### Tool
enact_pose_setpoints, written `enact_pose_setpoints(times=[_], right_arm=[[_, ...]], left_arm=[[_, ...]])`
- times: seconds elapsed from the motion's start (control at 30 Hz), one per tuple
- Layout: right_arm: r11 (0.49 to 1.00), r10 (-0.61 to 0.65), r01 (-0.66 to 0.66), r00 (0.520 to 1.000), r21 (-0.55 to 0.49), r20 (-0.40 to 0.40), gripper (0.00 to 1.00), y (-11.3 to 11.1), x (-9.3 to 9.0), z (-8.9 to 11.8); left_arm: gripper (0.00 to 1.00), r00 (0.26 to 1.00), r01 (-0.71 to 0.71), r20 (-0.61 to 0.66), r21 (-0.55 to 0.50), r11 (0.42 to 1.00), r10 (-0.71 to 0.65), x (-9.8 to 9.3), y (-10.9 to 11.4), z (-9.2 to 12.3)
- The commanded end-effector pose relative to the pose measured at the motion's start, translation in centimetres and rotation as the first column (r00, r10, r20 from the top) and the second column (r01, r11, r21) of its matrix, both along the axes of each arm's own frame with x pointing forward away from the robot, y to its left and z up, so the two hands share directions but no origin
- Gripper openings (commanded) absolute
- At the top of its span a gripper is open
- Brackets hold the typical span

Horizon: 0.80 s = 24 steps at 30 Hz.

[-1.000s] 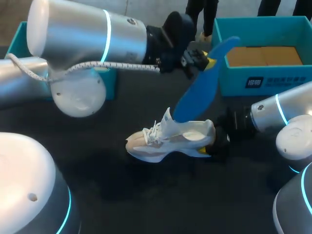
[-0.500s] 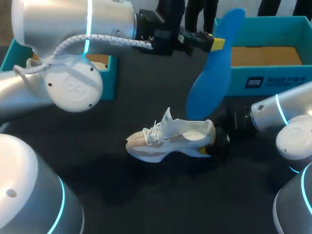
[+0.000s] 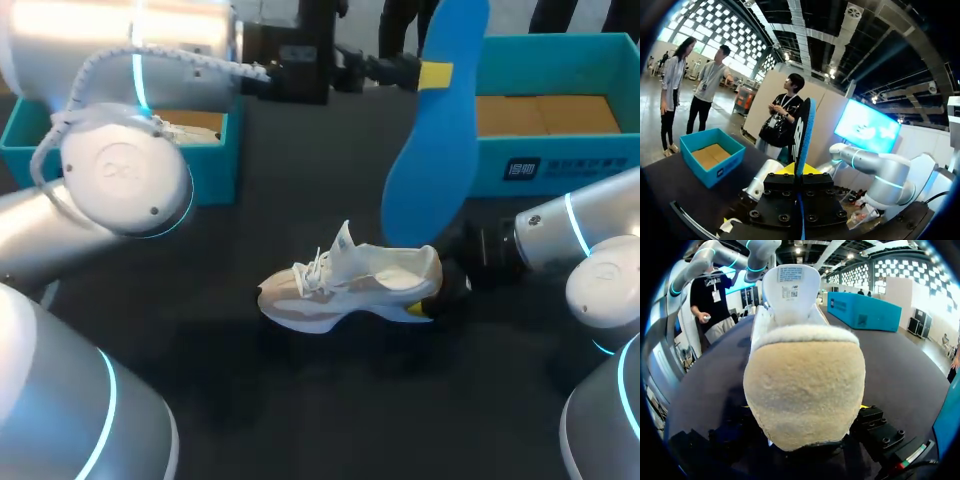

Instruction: Take the shoe out of the shoebox, open the shoe tongue, remove and reinsert the insole, then place the shoe into the shoebox

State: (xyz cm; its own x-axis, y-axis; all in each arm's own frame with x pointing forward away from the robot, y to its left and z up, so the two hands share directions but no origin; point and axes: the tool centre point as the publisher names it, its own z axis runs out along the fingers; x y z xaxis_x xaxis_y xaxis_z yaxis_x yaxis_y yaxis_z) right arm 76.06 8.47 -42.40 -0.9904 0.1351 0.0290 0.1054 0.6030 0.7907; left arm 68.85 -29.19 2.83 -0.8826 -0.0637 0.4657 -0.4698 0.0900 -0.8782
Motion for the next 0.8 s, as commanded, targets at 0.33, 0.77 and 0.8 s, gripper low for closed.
enact_pose_setpoints(times=[0.33, 0.77, 0.8], right_arm=[[1.0, -0.002, 0.002, 1.0, -0.002, 0.0, 0.0, 0.2, 0.0, -0.2], [1.0, -0.002, 0.002, 1.0, -0.002, 0.0, 0.0, 0.2, 0.0, -0.2], [1.0, -0.002, 0.002, 1.0, -0.002, 0.0, 0.0, 0.2, 0.0, -0.2]], left_arm=[[0.0, 0.992, 0.087, -0.075, -0.153, 0.984, -0.099, -1.8, 4.5, 3.5], [0.0, 0.986, 0.027, -0.155, -0.235, 0.972, -0.064, -4.0, 4.6, 6.0], [0.0, 0.982, 0.021, -0.175, -0.244, 0.969, -0.065, -4.3, 4.4, 6.1]])
